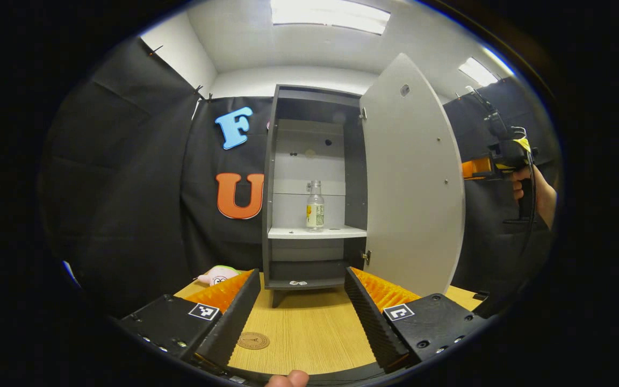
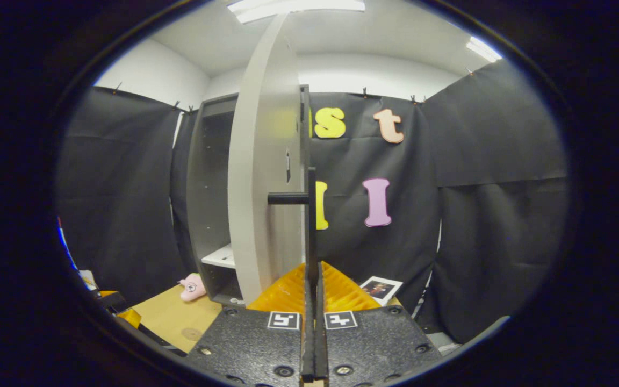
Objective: Open the cabinet door with the right hand, grasp the bottle in the cabinet with the left hand and place it on the coaster, then close the cabinet door with the right hand.
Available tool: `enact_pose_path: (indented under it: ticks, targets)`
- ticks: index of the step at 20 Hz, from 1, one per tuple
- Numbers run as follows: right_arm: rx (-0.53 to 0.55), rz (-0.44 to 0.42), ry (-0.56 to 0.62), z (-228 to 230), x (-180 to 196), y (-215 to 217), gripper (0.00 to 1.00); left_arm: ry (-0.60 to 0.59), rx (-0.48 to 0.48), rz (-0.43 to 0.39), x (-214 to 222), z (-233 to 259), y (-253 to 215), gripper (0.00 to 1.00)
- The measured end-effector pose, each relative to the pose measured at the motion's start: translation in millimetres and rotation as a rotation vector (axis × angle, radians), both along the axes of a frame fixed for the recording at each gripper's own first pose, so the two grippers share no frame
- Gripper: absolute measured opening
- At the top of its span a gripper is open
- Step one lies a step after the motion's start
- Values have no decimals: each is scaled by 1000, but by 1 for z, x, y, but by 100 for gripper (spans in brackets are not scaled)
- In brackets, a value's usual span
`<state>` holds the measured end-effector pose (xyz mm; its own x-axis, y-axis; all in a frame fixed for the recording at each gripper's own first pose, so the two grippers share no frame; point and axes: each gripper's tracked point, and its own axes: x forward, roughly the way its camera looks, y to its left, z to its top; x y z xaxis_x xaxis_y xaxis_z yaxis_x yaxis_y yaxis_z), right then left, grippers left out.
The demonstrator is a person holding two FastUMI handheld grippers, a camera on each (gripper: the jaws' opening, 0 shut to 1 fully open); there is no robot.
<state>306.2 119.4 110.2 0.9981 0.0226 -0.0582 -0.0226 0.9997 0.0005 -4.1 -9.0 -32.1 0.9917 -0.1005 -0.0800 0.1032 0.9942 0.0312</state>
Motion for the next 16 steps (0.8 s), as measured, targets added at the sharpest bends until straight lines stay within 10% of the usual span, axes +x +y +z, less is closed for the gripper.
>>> enact_pose_path:
  ticks: [16]
  targets:
    - [23, 16, 4, -4, 4, 10, 4, -41, -5, 34, 5, 3, 2, 95]
